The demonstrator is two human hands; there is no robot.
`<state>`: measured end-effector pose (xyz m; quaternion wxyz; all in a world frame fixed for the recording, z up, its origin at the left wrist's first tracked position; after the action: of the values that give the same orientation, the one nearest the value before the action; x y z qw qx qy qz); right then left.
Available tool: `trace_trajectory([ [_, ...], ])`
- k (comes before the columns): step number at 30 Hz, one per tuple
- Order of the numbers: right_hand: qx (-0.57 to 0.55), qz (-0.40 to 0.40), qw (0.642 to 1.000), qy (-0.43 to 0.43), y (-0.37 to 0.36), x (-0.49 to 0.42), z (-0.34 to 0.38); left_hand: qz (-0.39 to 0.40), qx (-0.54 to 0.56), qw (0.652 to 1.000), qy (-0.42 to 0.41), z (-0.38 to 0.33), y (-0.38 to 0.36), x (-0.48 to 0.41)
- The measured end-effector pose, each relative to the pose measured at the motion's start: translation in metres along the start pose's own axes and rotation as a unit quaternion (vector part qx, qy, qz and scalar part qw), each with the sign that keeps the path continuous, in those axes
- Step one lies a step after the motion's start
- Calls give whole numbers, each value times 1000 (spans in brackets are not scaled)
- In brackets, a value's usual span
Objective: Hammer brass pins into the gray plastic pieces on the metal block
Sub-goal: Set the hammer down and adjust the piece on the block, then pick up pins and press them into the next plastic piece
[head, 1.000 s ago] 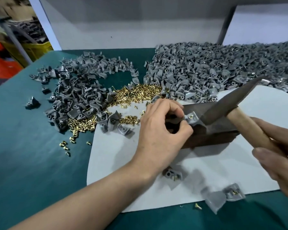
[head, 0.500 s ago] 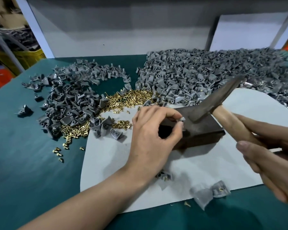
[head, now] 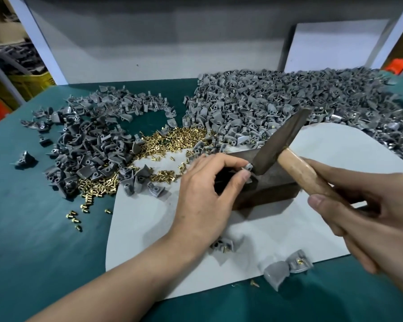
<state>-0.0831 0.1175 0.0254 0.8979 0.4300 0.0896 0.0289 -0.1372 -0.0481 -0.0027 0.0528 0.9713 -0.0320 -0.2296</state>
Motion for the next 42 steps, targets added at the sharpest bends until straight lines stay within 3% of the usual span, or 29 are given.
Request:
trace_trajectory([
  [4, -26, -37, 999, -8, 15, 0, -3, -2, -7, 1000, -7, -2, 0, 0],
  [10, 114, 5, 993, 2, -1, 1, 8, -13, -5, 1000, 3, 1, 4, -1],
  [15, 9, -34, 999, 11, 19, -3, 3, -13, -25, 1000, 0, -1, 3, -2],
  [18, 10, -24, 1000, 7, 24, -4, -3, -14, -12, 1000, 12, 2, 3, 0],
  [21, 90, -64, 993, -36, 44, -3, -31, -15, 12, 999, 34, 5, 3, 2],
  [25, 301, -123, 942, -82, 65, -9, -89, -20, 5, 999, 37, 5, 4, 3],
  [29, 376, -90, 914, -122, 51, -7, -120, -20, 0, 999, 42, 8, 5, 2],
  [33, 435, -25, 896, -90, 21, -15, -95, -25, 12, 997, 75, 14, 6, 2],
  [36, 445, -66, 892, -43, 27, -27, -57, -21, 1, 997, 80, 16, 6, 2],
  [39, 359, -137, 921, 63, 31, -42, 3, -19, 2, 996, 85, 17, 5, 2],
  [42, 239, -45, 962, 124, -7, -61, 41, -24, 14, 995, 91, 17, 5, 3],
])
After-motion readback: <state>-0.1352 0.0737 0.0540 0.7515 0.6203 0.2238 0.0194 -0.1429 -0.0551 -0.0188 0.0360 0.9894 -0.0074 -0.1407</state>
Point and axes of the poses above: each hand's wrist, its own x-axis away from the middle knuckle, its own y-axis out of the back of the hand, z = x × y, the point moved 10 cm from there along -x, towards the middle knuckle, and after that the axes turned 13 degrees about x, right-handed, at the moved point
